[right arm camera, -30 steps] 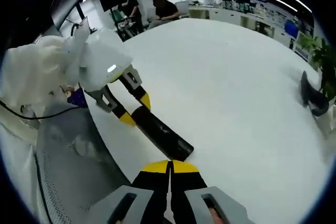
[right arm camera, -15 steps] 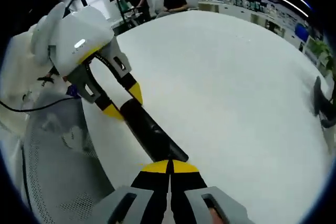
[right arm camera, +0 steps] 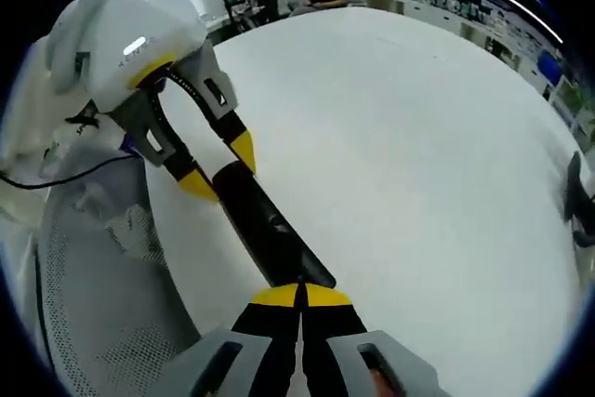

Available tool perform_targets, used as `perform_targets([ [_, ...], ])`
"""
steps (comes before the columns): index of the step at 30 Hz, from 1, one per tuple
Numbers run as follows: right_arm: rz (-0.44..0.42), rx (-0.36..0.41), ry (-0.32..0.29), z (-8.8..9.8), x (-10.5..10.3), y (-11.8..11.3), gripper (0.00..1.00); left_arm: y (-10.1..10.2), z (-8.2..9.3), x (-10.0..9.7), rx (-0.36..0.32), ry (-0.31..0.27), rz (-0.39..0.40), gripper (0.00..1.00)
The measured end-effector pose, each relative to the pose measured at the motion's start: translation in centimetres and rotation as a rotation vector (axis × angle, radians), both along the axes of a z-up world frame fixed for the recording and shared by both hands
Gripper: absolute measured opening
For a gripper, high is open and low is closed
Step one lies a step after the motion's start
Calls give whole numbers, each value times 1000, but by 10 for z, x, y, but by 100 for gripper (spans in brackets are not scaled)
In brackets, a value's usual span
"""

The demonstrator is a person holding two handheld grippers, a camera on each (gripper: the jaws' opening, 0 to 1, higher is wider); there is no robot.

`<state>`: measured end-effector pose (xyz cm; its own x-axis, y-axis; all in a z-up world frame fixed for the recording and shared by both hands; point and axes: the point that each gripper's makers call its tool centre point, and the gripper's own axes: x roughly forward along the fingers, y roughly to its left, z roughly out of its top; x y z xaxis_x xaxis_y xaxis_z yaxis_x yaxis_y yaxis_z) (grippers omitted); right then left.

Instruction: Press the specified remote control buttons in sequence, fully releasing each button before pressing the next.

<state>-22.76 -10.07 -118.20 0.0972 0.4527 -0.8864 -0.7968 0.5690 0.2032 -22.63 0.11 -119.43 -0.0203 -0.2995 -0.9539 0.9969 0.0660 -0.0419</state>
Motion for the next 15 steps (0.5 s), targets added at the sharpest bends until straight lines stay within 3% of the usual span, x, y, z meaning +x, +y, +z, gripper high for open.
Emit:
perform_targets([
  [4,-9,-16,61,0,0,0,0,0,0,0,0,13,-11,23],
  [7,-64,-5,123,0,0,-1,0,0,1,-1,-2,14,-16,23],
  [15,-51,-50,84,-1,-1,0,0,0,1,-1,5,15,-17,23],
])
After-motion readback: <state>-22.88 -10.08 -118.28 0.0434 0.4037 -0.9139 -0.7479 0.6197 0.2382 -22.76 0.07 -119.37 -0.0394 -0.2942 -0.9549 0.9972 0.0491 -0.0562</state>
